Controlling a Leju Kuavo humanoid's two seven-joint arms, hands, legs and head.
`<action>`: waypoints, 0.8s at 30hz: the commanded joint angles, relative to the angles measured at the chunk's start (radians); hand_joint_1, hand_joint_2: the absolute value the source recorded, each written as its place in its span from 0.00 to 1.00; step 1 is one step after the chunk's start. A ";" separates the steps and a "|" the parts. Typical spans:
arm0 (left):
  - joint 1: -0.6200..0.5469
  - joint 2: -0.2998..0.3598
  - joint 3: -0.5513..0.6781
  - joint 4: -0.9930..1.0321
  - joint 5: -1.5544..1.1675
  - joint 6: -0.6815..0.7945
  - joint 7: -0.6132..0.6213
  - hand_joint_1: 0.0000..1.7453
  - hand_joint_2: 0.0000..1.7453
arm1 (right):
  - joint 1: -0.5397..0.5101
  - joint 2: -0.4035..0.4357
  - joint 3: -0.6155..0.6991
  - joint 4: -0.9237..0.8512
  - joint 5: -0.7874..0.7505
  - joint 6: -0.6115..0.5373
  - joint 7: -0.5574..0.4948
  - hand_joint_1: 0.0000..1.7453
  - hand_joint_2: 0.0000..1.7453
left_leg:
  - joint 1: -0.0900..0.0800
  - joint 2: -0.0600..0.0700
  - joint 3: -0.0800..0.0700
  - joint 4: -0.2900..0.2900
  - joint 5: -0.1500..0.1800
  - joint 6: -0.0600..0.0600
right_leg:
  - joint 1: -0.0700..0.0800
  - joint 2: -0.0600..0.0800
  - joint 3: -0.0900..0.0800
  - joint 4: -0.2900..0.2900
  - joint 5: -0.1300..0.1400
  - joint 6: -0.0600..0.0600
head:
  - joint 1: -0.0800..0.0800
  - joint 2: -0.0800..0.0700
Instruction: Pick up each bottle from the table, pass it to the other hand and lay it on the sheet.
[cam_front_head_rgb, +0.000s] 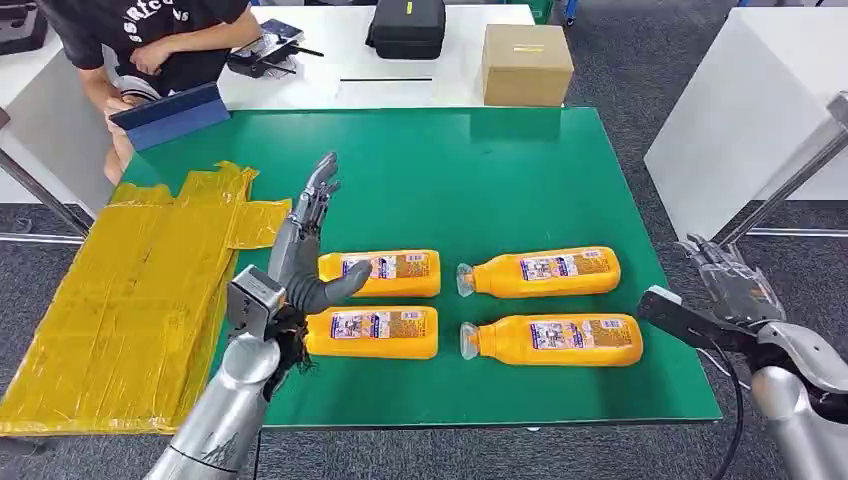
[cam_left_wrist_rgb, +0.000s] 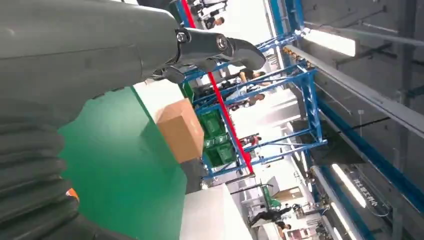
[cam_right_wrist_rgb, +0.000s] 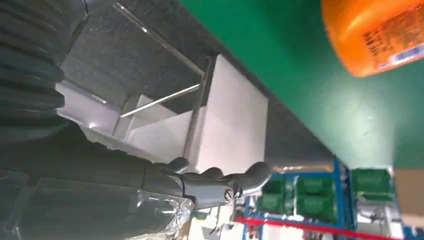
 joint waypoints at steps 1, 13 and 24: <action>-0.042 0.019 -0.026 0.076 -0.051 0.017 0.004 0.00 1.00 | -0.096 0.043 0.114 0.129 -0.081 0.039 -0.058 0.00 1.00 | 0.001 0.002 0.005 -0.001 -0.001 -0.002 | 0.001 0.002 0.005 -0.002 -0.001 -0.001 | 0.000 0.000; -0.024 0.025 -0.056 0.029 -0.075 0.023 0.016 0.00 1.00 | -0.058 0.046 0.126 0.083 -0.135 0.050 -0.075 0.00 1.00 | 0.001 0.002 0.003 -0.001 -0.001 -0.002 | 0.001 0.001 0.004 -0.002 0.000 -0.001 | 0.000 0.000; -0.017 0.024 -0.015 0.040 -0.069 0.028 0.041 0.00 1.00 | -0.068 0.065 0.201 -0.122 -0.298 0.005 -0.088 0.00 1.00 | 0.000 0.003 0.002 -0.001 0.000 -0.001 | 0.000 0.002 0.004 -0.001 -0.001 -0.001 | 0.000 0.000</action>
